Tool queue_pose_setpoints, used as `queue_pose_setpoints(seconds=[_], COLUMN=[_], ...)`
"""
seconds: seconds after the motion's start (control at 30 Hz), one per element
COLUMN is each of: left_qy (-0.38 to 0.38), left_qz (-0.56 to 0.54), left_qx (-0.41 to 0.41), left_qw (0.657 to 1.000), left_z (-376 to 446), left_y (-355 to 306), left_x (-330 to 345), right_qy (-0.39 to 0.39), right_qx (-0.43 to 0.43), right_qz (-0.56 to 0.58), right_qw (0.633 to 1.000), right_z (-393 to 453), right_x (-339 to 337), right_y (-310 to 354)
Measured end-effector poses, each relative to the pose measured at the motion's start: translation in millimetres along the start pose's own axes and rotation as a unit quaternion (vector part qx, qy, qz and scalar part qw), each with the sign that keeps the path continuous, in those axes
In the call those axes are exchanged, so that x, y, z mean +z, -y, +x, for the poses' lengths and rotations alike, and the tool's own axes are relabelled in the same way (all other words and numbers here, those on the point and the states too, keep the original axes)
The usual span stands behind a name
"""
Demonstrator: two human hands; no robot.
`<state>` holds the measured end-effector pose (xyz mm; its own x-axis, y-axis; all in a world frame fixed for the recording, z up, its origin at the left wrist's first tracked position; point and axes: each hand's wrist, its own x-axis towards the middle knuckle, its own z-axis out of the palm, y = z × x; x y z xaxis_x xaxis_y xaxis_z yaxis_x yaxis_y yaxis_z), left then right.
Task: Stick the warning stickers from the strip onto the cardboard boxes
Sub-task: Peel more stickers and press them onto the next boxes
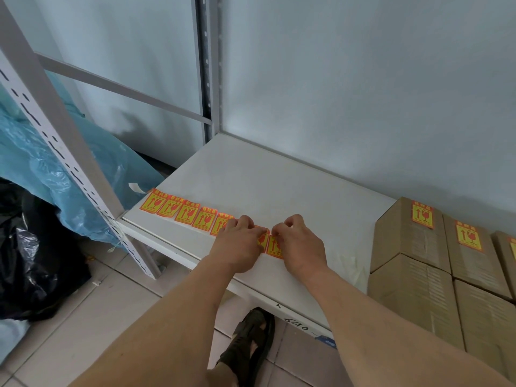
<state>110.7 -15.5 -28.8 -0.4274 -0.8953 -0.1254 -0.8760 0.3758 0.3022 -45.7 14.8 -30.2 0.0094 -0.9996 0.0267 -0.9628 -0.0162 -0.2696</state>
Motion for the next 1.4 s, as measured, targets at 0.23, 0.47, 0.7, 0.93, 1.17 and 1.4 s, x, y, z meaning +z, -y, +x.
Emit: queue_pose_setpoints(seconds=[0.23,0.47,0.7,0.93,1.17,1.4], left_qy=[0.011,0.007,0.011,0.017,0.021,0.031], left_qz=[-0.01,-0.001,-0.003,-0.004,-0.012,-0.004], left_qx=[-0.001,-0.007,-0.013,-0.016,-0.022,-0.022], left_qw=[1.0,1.0,1.0,1.0,0.999,0.999], left_z=[1.6,1.3,1.3,1.0,1.4,2.5], left_y=[-2.5,-0.4,-0.8,-2.0,-2.9,-1.9], left_x=[2.4,-0.5,0.0,-1.9,-2.4,-1.9], right_qy=[-0.001,0.023,0.035,0.016,0.011,0.009], right_qx=[0.023,0.029,0.051,0.033,0.065,0.067], right_qz=[0.083,0.116,0.092,0.114,0.186,0.164], right_qw=[0.996,0.992,0.994,0.993,0.98,0.984], right_z=[-2.3,-1.0,5.5,-1.9,-8.9,-19.7], right_x=[0.6,2.2,-1.4,-3.5,-11.4,-19.9], right_y=[-8.6,-9.8,-12.2,-9.6,-14.3,-15.7])
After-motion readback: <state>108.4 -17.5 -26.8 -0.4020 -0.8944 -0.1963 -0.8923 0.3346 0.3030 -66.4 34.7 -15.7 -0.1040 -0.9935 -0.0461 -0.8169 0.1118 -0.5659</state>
